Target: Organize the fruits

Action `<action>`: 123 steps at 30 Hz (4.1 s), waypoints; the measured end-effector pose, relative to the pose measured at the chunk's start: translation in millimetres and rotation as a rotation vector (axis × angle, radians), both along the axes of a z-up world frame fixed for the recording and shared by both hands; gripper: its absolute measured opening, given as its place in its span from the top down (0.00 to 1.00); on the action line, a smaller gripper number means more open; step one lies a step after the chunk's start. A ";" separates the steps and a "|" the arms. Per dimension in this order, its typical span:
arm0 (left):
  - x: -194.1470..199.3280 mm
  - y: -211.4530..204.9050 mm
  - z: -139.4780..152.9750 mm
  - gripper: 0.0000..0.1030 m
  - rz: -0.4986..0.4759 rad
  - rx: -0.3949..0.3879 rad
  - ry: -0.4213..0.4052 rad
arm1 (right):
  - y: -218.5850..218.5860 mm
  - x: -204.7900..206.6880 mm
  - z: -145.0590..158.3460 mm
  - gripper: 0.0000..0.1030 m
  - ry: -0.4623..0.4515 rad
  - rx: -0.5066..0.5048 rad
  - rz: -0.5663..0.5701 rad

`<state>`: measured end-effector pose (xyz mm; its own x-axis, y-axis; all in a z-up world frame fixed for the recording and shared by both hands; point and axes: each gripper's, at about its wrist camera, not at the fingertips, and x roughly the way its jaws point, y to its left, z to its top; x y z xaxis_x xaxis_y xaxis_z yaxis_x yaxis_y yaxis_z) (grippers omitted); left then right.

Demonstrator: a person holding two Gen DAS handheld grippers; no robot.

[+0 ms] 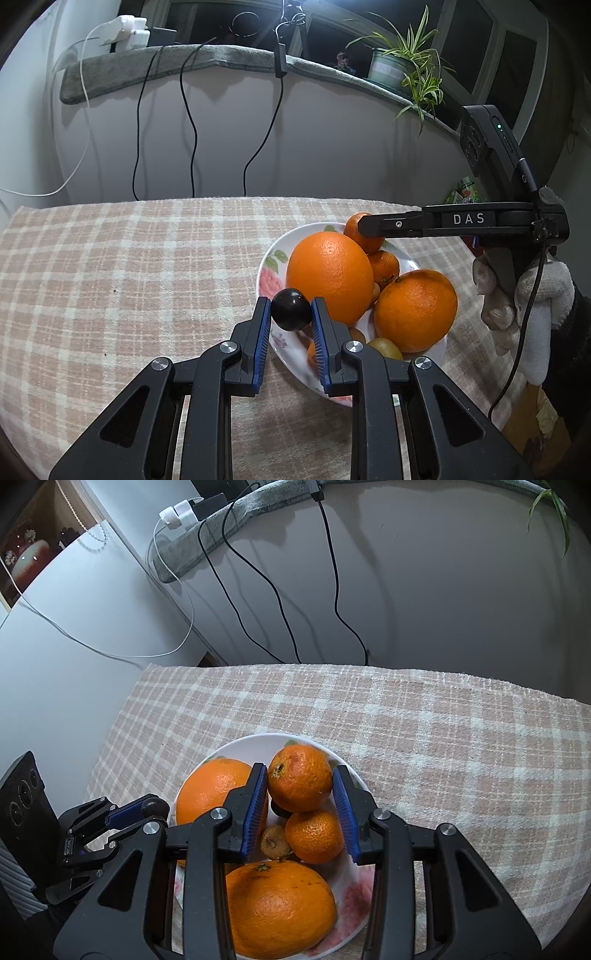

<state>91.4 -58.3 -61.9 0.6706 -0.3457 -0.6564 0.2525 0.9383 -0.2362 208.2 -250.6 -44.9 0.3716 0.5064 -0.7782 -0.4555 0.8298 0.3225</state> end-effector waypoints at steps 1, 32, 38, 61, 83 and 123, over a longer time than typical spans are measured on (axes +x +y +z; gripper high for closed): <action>0.0 -0.2 0.2 0.80 -0.001 0.001 -0.001 | -0.5 0.2 -0.4 0.62 -0.001 0.001 0.000; -10.1 -1.8 10.9 0.71 0.006 0.005 -0.040 | -8.1 -22.3 25.5 0.45 -0.088 0.009 -0.003; -14.6 -2.3 16.0 0.68 0.006 0.009 -0.055 | -11.4 -37.1 32.4 0.42 -0.130 0.008 -0.009; -51.9 3.7 23.8 0.25 0.082 0.060 -0.089 | -40.1 -115.3 41.1 0.27 -0.353 -0.037 -0.156; -57.1 1.7 23.9 0.23 0.136 0.116 -0.092 | -45.1 -139.2 33.7 0.21 -0.467 -0.078 -0.224; -59.2 -0.8 22.8 0.20 0.125 0.116 -0.115 | -42.7 -136.3 28.6 0.12 -0.413 -0.094 -0.223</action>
